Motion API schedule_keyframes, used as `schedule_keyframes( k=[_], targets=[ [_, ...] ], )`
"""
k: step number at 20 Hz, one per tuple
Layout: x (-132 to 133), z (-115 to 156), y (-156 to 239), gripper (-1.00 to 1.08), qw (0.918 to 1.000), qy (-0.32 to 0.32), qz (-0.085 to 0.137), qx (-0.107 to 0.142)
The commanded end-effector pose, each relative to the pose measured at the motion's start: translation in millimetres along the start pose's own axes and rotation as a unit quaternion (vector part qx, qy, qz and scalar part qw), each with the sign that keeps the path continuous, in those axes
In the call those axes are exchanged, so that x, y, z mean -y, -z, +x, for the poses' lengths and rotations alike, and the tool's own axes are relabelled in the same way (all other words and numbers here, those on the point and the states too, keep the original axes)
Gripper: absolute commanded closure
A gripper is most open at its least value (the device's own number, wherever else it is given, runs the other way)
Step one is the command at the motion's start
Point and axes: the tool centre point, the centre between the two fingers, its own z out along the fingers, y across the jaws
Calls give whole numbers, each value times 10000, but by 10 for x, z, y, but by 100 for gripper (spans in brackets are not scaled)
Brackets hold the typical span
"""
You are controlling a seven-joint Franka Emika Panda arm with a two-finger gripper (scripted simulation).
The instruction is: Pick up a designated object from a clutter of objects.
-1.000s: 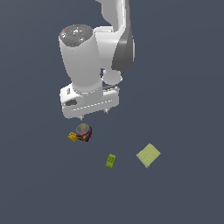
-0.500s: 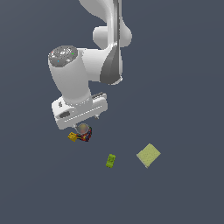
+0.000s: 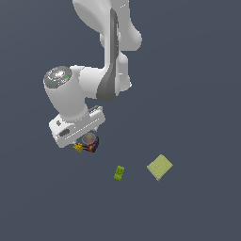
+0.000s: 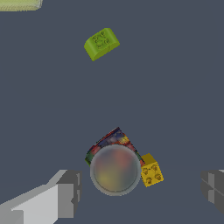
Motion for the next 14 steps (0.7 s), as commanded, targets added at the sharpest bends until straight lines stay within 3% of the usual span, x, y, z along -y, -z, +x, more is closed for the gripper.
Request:
schedule_keyframes(
  k=[1, 14],
  targets=[
    [-71, -71, -105, -92, 9997, 240, -6, -5],
    [-367, -453, -620, -92, 9906, 1370, -39, -6]
  ],
)
